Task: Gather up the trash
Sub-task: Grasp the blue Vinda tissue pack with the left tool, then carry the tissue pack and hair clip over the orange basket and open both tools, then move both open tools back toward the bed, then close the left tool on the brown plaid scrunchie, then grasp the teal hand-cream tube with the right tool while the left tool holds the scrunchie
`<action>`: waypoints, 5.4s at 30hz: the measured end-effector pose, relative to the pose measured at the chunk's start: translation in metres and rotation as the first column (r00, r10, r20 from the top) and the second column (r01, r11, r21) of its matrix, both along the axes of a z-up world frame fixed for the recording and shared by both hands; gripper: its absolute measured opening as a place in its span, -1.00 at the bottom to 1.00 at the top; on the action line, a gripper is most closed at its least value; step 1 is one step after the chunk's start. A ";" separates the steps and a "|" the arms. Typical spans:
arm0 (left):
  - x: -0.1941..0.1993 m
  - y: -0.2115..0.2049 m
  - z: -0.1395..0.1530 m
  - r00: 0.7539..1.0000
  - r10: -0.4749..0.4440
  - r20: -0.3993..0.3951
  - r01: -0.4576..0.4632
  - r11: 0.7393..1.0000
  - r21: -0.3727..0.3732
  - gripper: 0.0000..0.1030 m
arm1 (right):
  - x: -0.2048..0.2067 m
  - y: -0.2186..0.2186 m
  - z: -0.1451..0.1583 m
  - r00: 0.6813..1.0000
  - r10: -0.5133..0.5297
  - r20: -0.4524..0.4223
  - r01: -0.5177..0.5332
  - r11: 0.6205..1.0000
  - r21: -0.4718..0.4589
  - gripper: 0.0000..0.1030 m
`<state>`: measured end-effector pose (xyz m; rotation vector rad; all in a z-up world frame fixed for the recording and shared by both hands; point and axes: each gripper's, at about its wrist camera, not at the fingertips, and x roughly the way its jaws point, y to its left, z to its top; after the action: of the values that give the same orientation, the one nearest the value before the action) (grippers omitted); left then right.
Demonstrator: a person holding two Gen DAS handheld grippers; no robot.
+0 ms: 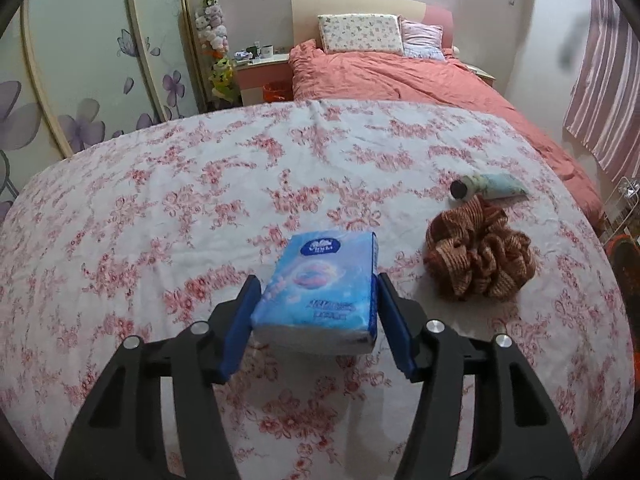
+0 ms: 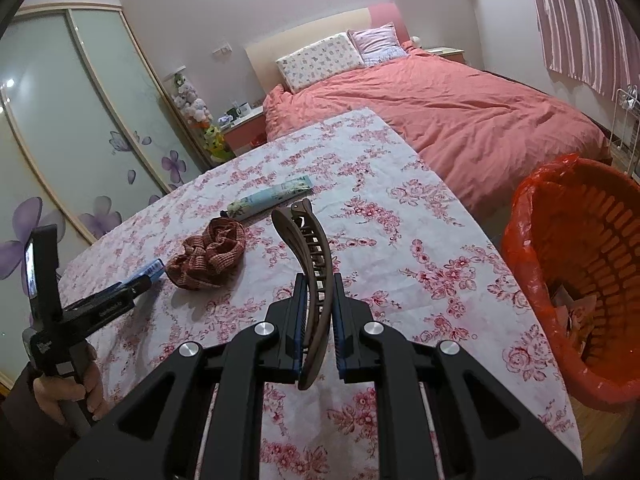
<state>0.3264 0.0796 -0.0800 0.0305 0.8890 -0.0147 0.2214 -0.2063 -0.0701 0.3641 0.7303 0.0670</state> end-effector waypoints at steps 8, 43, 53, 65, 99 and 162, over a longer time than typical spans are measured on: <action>0.006 0.000 -0.017 0.999 0.039 -0.034 -0.040 0.999 -0.010 0.36 | 0.000 0.001 -0.002 1.000 0.005 -0.012 -0.005 1.000 -0.005 -0.76; -0.085 -0.091 0.096 0.966 -0.182 0.183 0.197 0.978 -0.065 -0.03 | -0.055 -0.035 0.043 0.992 -0.058 0.111 0.058 0.998 0.011 -0.76; -0.114 -0.161 0.108 0.933 -0.298 0.201 0.317 0.945 -0.074 -0.02 | -0.078 -0.074 0.045 0.982 -0.136 0.133 0.133 0.991 0.029 -0.77; -0.137 -0.254 0.105 0.874 -0.447 0.193 0.476 0.868 -0.144 -0.02 | -0.099 -0.143 0.035 0.957 -0.265 0.121 0.260 0.964 0.055 -0.77; -0.089 -0.282 0.034 0.909 -0.406 0.096 0.409 0.913 -0.014 0.57 | -0.076 -0.199 -0.007 0.929 -0.370 0.025 0.370 0.928 -0.029 0.02; -0.012 0.076 -0.013 0.983 0.183 -0.021 -0.184 0.977 -0.110 0.46 | 0.072 0.060 -0.008 0.996 0.019 -0.088 -0.031 0.991 -0.131 0.25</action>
<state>0.3146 0.1561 -0.0934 -0.1565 0.8978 0.1079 0.2936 -0.1459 -0.0780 0.2322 0.8203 0.0265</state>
